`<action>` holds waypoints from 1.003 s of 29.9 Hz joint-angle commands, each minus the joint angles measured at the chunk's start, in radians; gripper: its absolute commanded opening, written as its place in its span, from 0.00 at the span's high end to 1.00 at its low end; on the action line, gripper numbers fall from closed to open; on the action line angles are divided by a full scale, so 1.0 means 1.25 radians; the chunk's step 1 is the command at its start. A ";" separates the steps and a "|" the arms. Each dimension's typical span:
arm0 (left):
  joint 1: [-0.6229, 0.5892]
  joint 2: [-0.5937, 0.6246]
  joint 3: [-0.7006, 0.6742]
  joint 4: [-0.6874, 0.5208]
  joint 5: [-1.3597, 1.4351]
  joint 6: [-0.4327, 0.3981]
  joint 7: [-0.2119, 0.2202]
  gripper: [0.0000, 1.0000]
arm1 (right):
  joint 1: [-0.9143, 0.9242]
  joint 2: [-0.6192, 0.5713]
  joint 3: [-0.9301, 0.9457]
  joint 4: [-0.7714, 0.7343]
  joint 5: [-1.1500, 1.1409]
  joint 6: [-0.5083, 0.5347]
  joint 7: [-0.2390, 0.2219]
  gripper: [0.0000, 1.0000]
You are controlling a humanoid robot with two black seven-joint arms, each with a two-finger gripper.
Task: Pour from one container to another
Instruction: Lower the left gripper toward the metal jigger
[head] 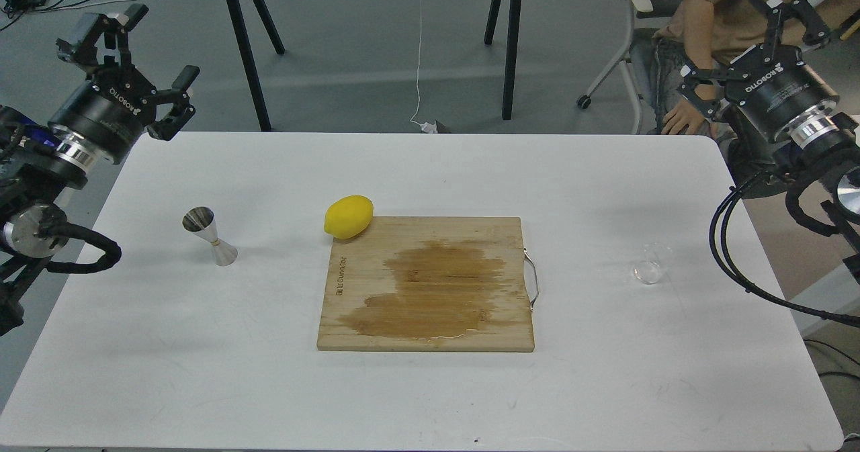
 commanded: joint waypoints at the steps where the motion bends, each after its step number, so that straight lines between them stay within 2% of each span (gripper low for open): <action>1: -0.002 0.000 0.000 -0.001 -0.003 0.000 0.000 0.00 | 0.000 0.000 0.002 0.000 0.000 0.000 0.000 0.01; 11: -0.007 0.010 -0.006 0.028 0.020 0.000 0.000 0.00 | 0.000 0.001 0.003 0.000 0.000 0.000 0.000 0.01; 15: -0.028 0.023 -0.013 0.030 0.170 0.000 0.000 0.00 | -0.001 0.001 0.015 0.004 0.001 0.000 0.000 0.01; 20: -0.062 0.051 -0.017 -0.011 0.570 0.016 0.000 0.00 | -0.004 0.002 0.018 0.004 0.001 0.000 0.000 0.01; 22: -0.063 0.062 -0.015 -0.052 0.730 0.186 0.000 0.00 | -0.004 0.006 0.018 0.005 0.001 0.000 0.000 0.01; 24: -0.054 0.095 -0.006 -0.107 0.879 0.389 0.000 0.00 | -0.006 0.016 0.018 0.004 0.001 0.000 0.000 0.01; 26: -0.024 0.152 -0.006 -0.176 0.988 0.548 0.000 0.00 | -0.007 0.017 0.018 0.005 0.001 0.000 0.000 0.01; 30: 0.076 0.255 -0.013 -0.293 1.097 0.771 0.000 0.00 | -0.012 0.018 0.019 0.005 0.002 0.000 0.001 0.01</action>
